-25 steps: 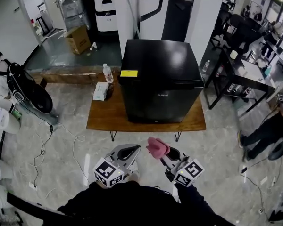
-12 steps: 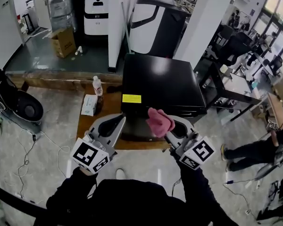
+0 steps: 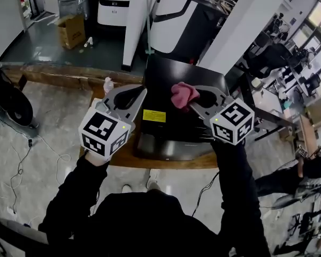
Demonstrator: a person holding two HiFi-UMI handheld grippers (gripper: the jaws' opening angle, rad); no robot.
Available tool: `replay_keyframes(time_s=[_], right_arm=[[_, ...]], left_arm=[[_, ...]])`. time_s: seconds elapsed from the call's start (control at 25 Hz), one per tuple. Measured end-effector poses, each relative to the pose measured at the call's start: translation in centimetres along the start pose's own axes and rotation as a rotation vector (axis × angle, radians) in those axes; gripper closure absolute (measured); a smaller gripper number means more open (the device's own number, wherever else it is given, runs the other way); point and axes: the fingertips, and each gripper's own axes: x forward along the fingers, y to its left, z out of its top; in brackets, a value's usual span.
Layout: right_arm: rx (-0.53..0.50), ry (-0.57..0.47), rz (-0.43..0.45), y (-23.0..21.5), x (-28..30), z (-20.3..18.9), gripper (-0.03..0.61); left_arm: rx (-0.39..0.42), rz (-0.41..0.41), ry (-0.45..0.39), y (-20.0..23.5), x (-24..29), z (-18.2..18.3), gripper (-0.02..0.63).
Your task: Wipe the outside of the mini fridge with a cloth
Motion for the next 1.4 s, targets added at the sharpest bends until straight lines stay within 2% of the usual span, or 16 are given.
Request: replay_keyframes(time_s=[0.16,0.36,0.6,0.68,0.84,0.96,1.2,1.4], right_arm=[[-0.018,0.179,0.1,-5.4,4.0,-0.3,0.497],[-0.063,0.388,0.232,-10.3,9.2,-1.3,0.495],[0.014,0.54,0.401,-14.8,15.4,-3.8,0.495],[0.001,0.613,0.426,-16.5,17.9,-5.6,0.495],[-0.045,0.717,0.395,-19.8,22.8,-8.5,0.495],[-0.055,0.762,0.398,-20.3,25.7,-9.7,0.495],[-0.084,0.826,0.504,-18.0,27.0,-9.9,0.506],[-0.047,0.872,0.551,-16.1,25.8,-9.9,0.508]], left_arm=[[0.015,0.029,0.023,1.6,3.3,0.1,0.607],[0.004,0.128,0.044,4.4,6.0,-1.3,0.607],[-0.016,0.188,0.062,7.1,10.9,-2.9,0.607],[-0.015,0.205,0.082,7.9,12.5,-3.8,0.607],[-0.008,0.238,0.115,9.7,14.0,-6.0,0.607],[-0.023,0.266,0.128,10.9,14.0,-7.5,0.607],[-0.033,0.293,0.158,12.4,13.0,-9.4,0.607],[-0.004,0.259,0.174,11.8,13.0,-9.2,0.607]])
